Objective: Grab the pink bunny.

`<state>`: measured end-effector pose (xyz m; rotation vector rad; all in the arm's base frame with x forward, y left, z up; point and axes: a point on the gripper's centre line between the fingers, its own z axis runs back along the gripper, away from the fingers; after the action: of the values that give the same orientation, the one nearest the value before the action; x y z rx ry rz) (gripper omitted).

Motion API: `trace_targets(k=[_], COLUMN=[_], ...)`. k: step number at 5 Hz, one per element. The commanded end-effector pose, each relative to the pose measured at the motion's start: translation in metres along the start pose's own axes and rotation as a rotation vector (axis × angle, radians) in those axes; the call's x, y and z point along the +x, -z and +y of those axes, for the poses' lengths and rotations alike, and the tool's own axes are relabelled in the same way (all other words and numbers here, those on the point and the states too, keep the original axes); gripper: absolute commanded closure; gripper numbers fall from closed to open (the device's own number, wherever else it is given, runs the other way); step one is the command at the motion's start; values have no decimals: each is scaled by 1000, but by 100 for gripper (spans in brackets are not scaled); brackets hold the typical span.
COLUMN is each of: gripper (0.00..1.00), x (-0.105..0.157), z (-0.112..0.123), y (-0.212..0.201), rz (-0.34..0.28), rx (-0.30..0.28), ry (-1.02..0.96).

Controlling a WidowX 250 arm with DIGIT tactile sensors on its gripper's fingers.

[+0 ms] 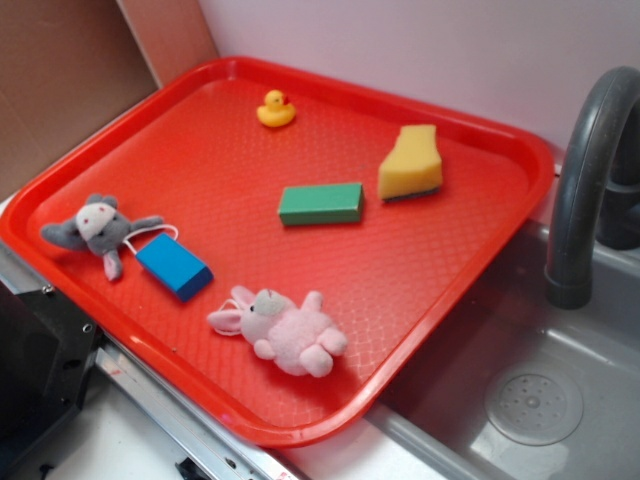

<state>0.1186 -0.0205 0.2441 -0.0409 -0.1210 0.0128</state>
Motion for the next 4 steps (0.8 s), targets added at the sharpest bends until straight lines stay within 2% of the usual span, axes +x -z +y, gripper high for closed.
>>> trace_targets(k=[1, 2, 3, 4], gripper=[0, 0, 0, 0], x=[0, 13, 22, 16], z=[0, -30, -62, -97], y=[0, 6, 15, 29], rz=[0, 14, -2, 32], rx=[0, -39, 8, 9], ry=[0, 247, 504, 756])
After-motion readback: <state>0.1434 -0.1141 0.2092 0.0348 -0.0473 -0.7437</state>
